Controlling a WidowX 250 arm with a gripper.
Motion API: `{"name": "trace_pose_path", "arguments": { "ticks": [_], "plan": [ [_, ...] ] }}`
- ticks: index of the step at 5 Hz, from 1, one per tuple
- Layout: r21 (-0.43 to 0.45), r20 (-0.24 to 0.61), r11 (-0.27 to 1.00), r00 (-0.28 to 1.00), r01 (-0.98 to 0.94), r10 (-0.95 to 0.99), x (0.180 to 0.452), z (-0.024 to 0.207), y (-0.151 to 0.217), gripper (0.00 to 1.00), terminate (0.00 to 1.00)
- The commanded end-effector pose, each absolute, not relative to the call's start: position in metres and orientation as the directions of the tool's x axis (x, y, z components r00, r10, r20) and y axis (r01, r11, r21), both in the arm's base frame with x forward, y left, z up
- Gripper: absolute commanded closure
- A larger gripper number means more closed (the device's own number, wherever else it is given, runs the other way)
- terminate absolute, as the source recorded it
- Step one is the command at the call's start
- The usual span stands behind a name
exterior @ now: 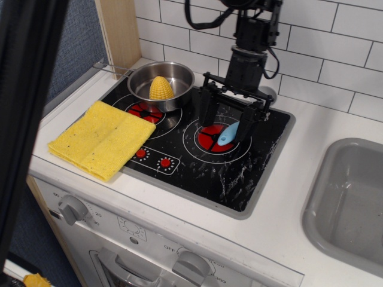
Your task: Move the blue spatula left to right
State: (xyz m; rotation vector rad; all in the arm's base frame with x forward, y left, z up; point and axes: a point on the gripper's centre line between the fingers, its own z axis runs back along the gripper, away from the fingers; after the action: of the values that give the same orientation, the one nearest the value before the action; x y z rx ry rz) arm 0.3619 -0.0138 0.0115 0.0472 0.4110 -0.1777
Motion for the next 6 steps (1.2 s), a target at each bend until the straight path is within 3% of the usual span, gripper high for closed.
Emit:
{"name": "trace_pose_path", "arguments": {
  "ticks": [1,3,4,5,6],
  "plan": [
    [0.035,-0.371,0.976,0.909,0.216,-0.188,0.364,0.029,-0.02,1.0,0.0],
    [0.024,-0.332,0.976,0.922,0.218,-0.198,0.357,0.032,-0.022,1.0,0.0],
    [0.014,-0.291,0.97,0.929,0.241,-0.227,0.353,0.045,-0.017,1.0,0.0],
    [0.065,-0.138,0.96,0.955,0.271,-0.261,0.339,0.09,0.002,1.0,0.0],
    [0.166,-0.04,0.956,0.97,0.242,-0.238,0.304,0.11,0.029,1.0,0.0]
  ]
}}
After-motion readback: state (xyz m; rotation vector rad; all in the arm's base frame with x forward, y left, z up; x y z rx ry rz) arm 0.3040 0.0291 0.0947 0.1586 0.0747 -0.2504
